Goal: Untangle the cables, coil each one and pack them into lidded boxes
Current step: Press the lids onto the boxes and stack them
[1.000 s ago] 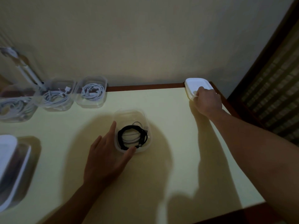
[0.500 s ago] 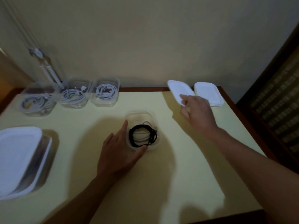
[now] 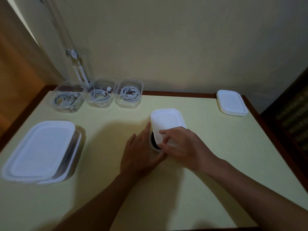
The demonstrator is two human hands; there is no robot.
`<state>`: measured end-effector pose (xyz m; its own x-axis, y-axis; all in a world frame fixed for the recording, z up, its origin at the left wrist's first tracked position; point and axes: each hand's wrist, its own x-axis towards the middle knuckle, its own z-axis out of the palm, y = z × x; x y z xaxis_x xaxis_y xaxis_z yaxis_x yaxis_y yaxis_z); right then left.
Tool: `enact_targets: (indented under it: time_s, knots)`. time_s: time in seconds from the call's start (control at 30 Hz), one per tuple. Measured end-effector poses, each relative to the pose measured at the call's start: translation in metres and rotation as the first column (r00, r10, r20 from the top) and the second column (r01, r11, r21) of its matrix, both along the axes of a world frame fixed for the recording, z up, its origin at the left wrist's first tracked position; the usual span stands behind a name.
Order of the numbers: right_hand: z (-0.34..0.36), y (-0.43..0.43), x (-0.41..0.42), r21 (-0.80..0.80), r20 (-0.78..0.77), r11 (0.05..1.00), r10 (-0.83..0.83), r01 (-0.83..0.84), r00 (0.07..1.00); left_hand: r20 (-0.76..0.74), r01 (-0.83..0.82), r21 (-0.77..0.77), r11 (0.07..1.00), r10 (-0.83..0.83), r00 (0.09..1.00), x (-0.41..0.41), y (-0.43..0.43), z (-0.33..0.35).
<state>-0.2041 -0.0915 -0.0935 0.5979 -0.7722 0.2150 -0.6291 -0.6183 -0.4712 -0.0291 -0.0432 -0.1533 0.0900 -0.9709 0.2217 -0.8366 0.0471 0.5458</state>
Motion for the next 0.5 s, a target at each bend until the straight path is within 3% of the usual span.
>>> enact_targets:
  time_s: [0.07, 0.13, 0.3, 0.5]
  knots:
    - [0.007, -0.007, 0.006, 0.024, 0.021, 1.0, -0.017, 0.017, 1.0, -0.004, 0.004, -0.009, 1.0, -0.004, 1.0, 0.0, 0.0, 0.002]
    - [0.009, -0.023, 0.009, -0.066, -0.007, 0.996, -0.057, 0.056, 0.998, -0.01, -0.003, -0.015, 1.0, 0.002, 1.0, 0.0, -0.001, 0.003]
    - [-0.003, -0.057, 0.013, -0.038, -0.428, 0.992, -0.127, 0.123, 0.895, -0.035, -0.001, -0.04, 0.999, 0.0, 0.999, 0.001, -0.001, 0.002]
    - [-0.025, -0.047, 0.025, 0.011, -0.456, 0.995, -0.083, 0.099, 0.886, -0.104, -0.009, -0.048, 0.999, 0.004, 0.995, 0.002, 0.004, -0.002]
